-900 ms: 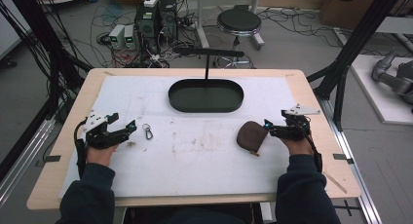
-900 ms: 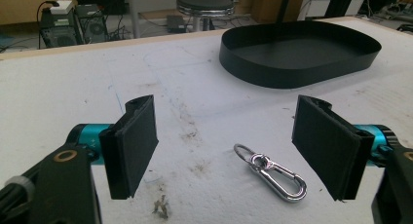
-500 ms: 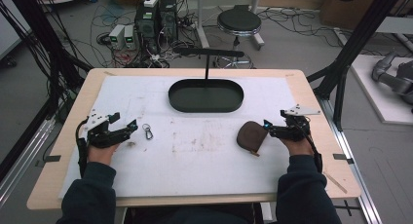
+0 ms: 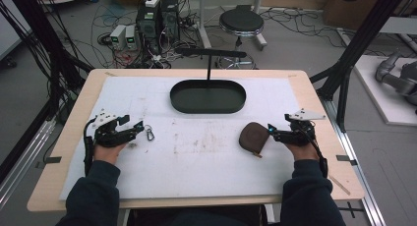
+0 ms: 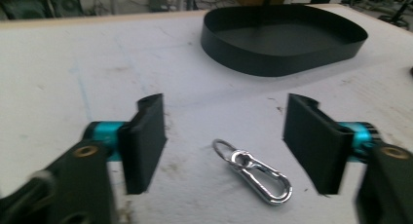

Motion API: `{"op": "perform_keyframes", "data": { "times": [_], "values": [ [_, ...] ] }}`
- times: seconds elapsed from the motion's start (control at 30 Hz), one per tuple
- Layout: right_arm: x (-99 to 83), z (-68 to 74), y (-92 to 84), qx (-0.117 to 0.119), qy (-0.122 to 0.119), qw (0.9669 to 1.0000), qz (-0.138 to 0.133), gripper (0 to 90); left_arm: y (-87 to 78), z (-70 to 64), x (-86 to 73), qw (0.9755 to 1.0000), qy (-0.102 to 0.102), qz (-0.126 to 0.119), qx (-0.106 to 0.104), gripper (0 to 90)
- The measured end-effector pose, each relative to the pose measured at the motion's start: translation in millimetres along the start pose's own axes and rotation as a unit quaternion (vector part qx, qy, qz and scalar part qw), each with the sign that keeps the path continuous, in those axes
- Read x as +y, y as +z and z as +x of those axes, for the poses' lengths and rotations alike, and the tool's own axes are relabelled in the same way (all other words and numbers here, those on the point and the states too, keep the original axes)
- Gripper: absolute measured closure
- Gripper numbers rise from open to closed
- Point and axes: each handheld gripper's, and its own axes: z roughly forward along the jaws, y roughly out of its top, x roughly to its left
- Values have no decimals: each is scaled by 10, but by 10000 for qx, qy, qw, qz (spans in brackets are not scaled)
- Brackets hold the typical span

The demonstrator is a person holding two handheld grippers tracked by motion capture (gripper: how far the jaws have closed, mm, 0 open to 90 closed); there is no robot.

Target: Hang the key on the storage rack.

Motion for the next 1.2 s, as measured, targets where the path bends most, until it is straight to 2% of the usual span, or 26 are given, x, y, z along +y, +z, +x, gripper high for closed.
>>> {"op": "perform_keyframes", "data": {
  "times": [0.03,0.1,0.17,0.23,0.4,0.5,0.67,0.8,1.0,1.1,1.17,1.2],
  "values": [
    [3,9,4,4,-4,10000,4,216,45,-20,-5,9999,-18,136,-1,244],
    [8,21,14,12,-25,10000,16,216,117,-69,-7,9995,100,287,3,237],
    [10,37,21,32,-40,10000,41,216,165,-102,13,9991,149,383,91,270],
    [11,52,21,37,-68,10000,44,216,199,-108,25,9989,110,435,163,323],
    [-2,52,19,57,-50,10000,58,216,250,-65,-4,9976,27,673,183,406],
    [-6,48,27,45,-42,10000,71,216,274,-44,-23,9967,-70,805,123,479],
    [-5,59,35,59,-83,9999,80,217,312,-46,-56,9934,-66,1148,-10,591],
    [-4,60,32,58,-65,9999,74,216,315,-61,-62,9920,4,1258,-46,707],
    [-4,62,42,69,-70,9999,89,217,320,-62,-65,9917,-9,1281,-109,751],
    [-5,58,44,79,-83,9999,104,217,320,-79,-58,9916,77,1285,-131,804],
    [-4,59,48,72,-68,9999,101,217,310,-87,-48,9915,147,1284,-132,870],
    [-4,60,49,75,-60,9999,101,217,311,-89,-49,9916,141,1281,-141,871]
  ]
}}
